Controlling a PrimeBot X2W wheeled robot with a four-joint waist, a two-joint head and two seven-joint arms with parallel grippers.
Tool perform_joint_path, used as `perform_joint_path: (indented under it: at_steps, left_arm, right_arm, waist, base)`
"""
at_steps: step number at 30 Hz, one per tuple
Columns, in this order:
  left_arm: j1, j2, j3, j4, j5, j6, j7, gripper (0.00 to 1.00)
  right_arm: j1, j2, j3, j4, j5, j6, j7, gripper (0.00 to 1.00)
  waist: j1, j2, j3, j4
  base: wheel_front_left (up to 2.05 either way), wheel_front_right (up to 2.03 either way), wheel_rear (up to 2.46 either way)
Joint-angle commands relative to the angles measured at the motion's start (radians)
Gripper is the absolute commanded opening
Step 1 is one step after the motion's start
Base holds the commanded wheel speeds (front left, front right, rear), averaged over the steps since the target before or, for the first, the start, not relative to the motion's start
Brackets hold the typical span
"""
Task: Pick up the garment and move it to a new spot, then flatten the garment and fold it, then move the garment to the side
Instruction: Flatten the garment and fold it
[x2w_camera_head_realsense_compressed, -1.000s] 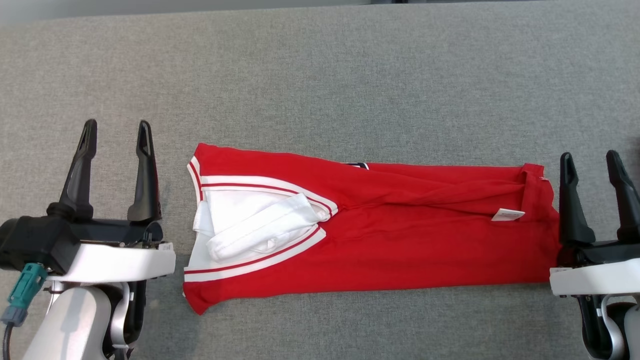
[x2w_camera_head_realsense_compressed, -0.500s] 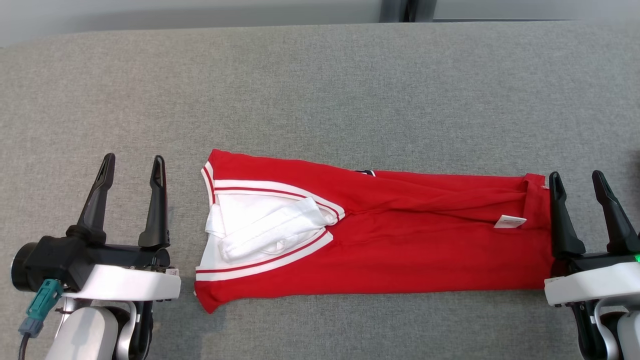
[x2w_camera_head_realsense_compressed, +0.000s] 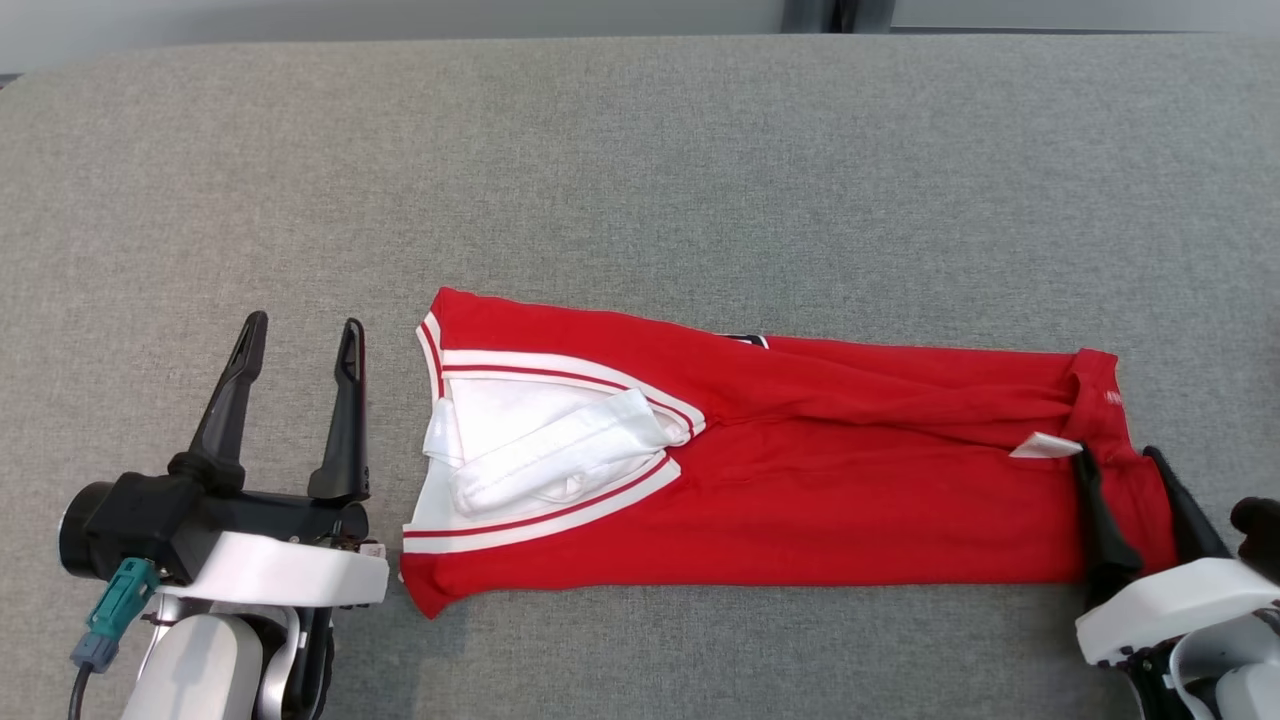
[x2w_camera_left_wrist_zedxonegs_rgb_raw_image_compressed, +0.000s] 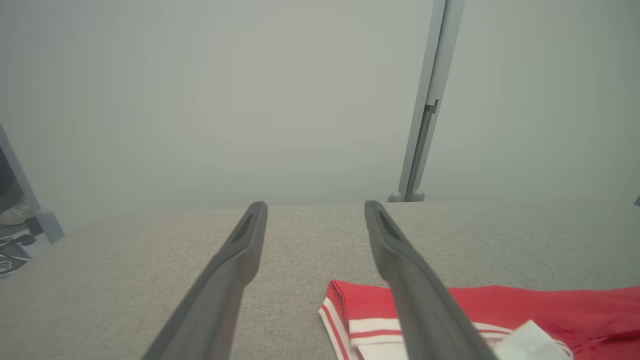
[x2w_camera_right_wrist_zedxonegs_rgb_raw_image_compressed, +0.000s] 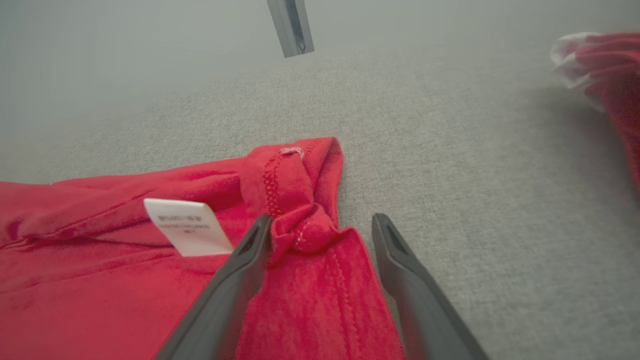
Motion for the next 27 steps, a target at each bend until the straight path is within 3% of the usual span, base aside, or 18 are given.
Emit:
perform_joint_path:
  at_steps: [1, 9, 11, 16, 27]
  left_arm:
    - [-0.010, 0.000, 0.003, 0.002, 0.007, -0.007, -0.004, 1.00]
    - [-0.015, -0.009, 0.017, 0.010, 0.018, -0.015, -0.004, 1.00]
    - [-0.019, -0.008, 0.018, 0.011, 0.021, -0.019, -0.004, 1.00]
    - [-0.029, -0.007, 0.022, 0.013, 0.026, -0.023, -0.004, 1.00]
    - [-0.019, -0.010, 0.049, 0.007, 0.030, -0.020, -0.004, 1.00]
  right_arm:
    - [-0.005, -0.005, 0.006, 0.012, 0.014, 0.000, -0.001, 1.00]
    - [-0.025, -0.005, 0.102, 0.090, 0.095, 0.000, -0.002, 1.00]
    - [-0.039, -0.008, 0.132, 0.094, 0.119, 0.001, -0.007, 0.02]
    - [-0.063, -0.043, 0.142, 0.101, 0.166, 0.000, -0.053, 0.00]
    - [-0.052, -0.134, 0.007, 0.065, 0.184, 0.000, -0.128, 0.00]
  waist:
    - [0.0000, 0.0000, 0.004, 0.003]
    - [0.0000, 0.0000, 0.021, -0.011]
    - [0.0000, 0.0000, 0.025, -0.015]
    - [0.0000, 0.0000, 0.034, -0.022]
    - [0.0000, 0.0000, 0.030, -0.056]
  base:
    - [0.00, 0.00, 0.00]
    - [0.00, 0.00, 0.00]
    - [0.00, 0.00, 0.00]
    - [0.00, 0.00, 0.00]
    - [0.00, 0.00, 0.00]
